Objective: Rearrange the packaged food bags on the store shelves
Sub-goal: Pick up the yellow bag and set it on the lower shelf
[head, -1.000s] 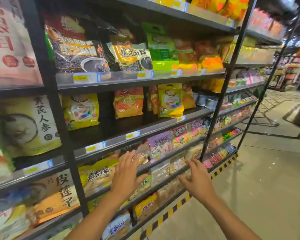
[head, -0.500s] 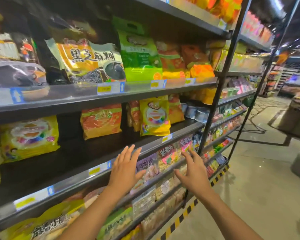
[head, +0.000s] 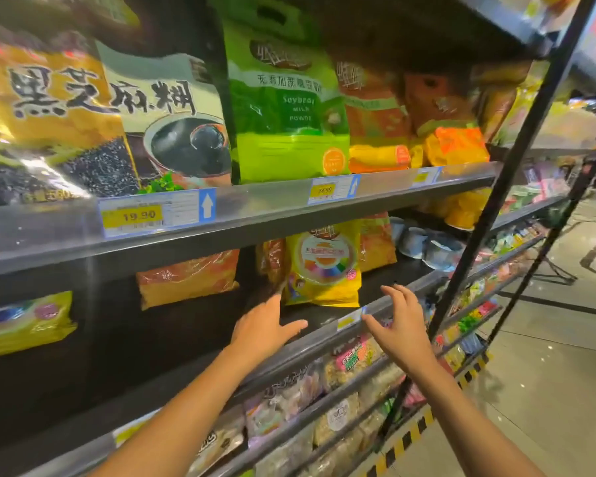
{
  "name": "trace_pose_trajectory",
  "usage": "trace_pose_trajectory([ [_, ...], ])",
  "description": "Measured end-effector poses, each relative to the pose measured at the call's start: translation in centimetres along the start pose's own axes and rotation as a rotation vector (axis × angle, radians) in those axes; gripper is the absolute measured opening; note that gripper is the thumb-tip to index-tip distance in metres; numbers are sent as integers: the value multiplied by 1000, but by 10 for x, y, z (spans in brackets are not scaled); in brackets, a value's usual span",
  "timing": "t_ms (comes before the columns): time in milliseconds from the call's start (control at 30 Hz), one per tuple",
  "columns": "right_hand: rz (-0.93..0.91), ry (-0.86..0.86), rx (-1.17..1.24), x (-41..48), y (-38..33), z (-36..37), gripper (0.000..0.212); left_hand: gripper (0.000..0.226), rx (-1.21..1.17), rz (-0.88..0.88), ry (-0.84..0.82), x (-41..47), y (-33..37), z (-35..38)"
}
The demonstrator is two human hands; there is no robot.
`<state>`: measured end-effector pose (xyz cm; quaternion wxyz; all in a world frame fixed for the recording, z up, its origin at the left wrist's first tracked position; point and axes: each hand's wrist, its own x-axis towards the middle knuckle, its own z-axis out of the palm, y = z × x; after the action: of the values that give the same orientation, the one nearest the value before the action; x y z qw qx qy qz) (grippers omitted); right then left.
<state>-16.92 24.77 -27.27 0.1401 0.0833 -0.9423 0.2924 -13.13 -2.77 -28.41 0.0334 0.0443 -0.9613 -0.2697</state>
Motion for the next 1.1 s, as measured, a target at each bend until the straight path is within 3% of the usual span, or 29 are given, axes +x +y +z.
trace_pose_trajectory([
  [133, -46, -77, 33, 50, 11, 15, 76, 77, -122, -76, -119, 31, 11, 6],
  [300, -89, -188, 110, 108, 23, 26, 81, 86, -254, -352, -234, 71, 30, 16],
  [400, -85, -235, 155, 139, 31, 38, 62, 78, -381, -442, -282, 94, 37, 27],
  [533, -31, -359, 161, 167, 35, 49, 41, 77, -456, -474, -148, 108, 45, 40],
  [700, -3, -436, 211, 187, 43, 56, 39, 82, -367, -432, 78, 110, 49, 48],
  [833, 5, -448, 269, 191, 47, 59, 41, 78, -362, -455, 109, 110, 49, 47],
  [1100, -30, -458, 329, 182, 39, 52, 44, 99, -423, -553, 157, 86, 43, 38],
])
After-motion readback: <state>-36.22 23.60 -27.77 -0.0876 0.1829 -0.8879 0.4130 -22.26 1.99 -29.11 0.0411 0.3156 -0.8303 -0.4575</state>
